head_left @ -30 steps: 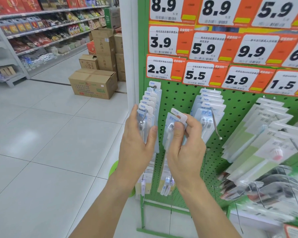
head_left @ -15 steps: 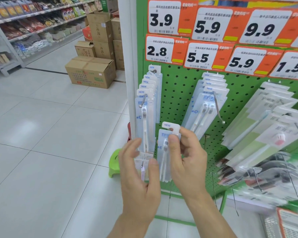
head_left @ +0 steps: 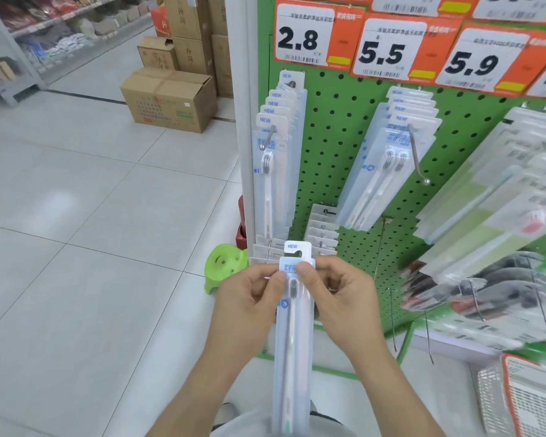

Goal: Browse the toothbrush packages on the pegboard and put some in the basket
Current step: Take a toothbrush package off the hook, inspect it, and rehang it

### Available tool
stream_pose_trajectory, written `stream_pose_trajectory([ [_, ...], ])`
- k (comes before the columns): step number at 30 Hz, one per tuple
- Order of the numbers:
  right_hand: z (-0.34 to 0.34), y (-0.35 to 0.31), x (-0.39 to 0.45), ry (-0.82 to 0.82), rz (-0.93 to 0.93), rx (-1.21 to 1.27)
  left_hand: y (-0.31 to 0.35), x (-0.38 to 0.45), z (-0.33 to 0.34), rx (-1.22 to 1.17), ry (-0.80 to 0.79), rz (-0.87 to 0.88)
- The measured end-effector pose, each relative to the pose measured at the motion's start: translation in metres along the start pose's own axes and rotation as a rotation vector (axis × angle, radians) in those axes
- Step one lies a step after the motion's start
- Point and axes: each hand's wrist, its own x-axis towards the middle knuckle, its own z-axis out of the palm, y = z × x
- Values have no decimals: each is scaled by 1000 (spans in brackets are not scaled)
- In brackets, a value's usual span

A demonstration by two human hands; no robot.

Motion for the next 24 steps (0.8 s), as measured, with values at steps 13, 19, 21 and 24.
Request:
stream_pose_trajectory([
  [13,-15,19,-9,-286,133,5,-31,-11,-8,21,-259,-159],
  [19,-12,32,-16,-328,163,14,-41,-12,-10,24,-232,-162],
  [21,-9,37,-18,-278,176,35,-43,-14,-12,49,-235,-176],
  [24,-6,44,-22,-195,222,27,-44,-21,-12,79,-268,-210],
])
